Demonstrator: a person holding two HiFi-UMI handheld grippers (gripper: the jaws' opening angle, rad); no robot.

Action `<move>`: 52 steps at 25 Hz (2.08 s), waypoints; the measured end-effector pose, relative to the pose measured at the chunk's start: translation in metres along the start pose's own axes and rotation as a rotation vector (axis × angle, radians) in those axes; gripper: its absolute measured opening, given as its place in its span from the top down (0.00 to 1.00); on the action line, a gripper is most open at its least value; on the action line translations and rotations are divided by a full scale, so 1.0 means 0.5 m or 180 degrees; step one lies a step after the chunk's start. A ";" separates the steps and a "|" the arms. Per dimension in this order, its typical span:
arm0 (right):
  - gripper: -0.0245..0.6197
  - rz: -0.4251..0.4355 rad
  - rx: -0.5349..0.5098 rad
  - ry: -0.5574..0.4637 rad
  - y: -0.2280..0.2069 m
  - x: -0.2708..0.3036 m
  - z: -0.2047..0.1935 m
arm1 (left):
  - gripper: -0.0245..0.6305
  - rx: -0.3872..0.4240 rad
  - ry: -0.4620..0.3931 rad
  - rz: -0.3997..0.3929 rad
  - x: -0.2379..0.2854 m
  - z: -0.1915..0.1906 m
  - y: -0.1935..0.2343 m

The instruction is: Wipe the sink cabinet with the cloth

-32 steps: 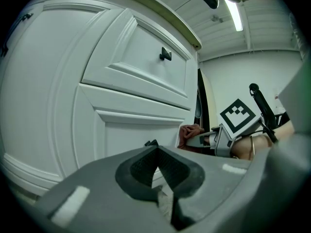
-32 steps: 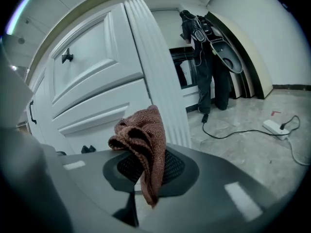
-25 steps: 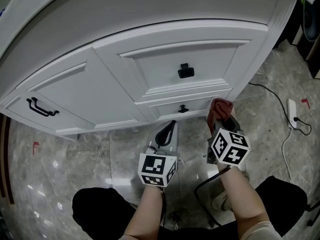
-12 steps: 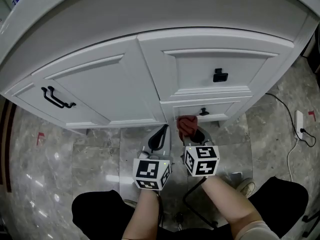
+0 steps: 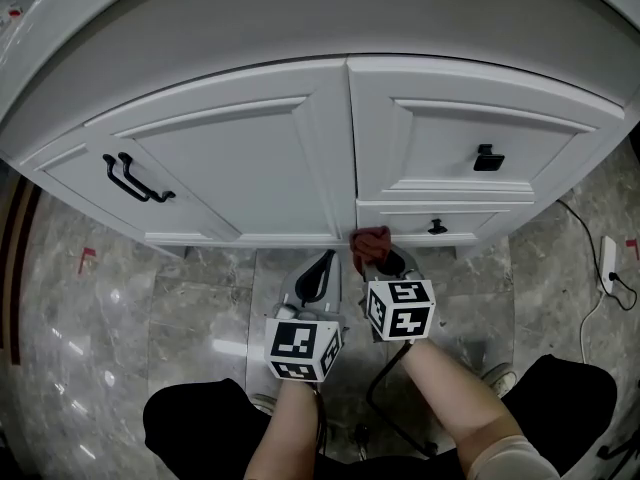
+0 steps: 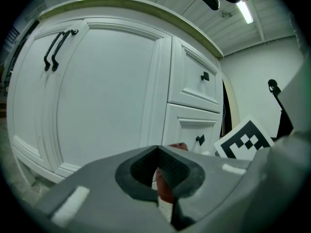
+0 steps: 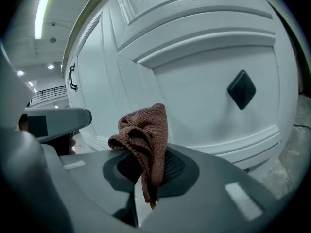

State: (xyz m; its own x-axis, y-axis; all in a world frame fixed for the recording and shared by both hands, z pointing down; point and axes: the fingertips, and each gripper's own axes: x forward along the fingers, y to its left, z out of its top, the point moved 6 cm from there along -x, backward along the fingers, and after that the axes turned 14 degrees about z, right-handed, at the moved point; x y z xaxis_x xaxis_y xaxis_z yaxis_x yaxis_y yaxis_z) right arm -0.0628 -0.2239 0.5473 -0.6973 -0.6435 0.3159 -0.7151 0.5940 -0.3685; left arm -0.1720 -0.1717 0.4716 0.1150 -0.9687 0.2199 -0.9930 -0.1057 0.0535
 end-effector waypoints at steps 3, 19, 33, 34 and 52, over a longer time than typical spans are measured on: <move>0.83 -0.0005 -0.0096 0.0049 -0.010 -0.007 0.001 | 0.96 0.0008 0.0045 -0.0024 0.005 -0.010 -0.004; 0.83 -0.0471 0.0023 0.0046 -0.149 -0.107 0.013 | 0.96 0.0168 0.0097 -0.0368 0.049 -0.026 -0.108; 0.83 -0.0903 0.0194 -0.0090 -0.270 -0.220 0.021 | 0.96 0.0054 0.0144 -0.0469 0.071 -0.036 -0.177; 0.83 -0.0941 0.0203 -0.0098 -0.278 -0.228 0.022 | 0.96 0.0052 0.0146 -0.0484 0.073 -0.037 -0.185; 0.84 -0.1348 0.0513 -0.0141 -0.299 -0.351 -0.005 | 0.96 0.0149 0.0097 -0.0619 0.060 -0.020 -0.264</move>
State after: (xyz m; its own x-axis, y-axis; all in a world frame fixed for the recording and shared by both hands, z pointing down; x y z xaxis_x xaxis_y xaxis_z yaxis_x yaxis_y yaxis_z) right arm 0.1664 -0.1986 0.5489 -0.3398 -0.8355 0.4318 -0.9175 0.1936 -0.3474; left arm -0.0373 -0.1845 0.4809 0.3050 -0.9218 0.2392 -0.9521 -0.3014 0.0526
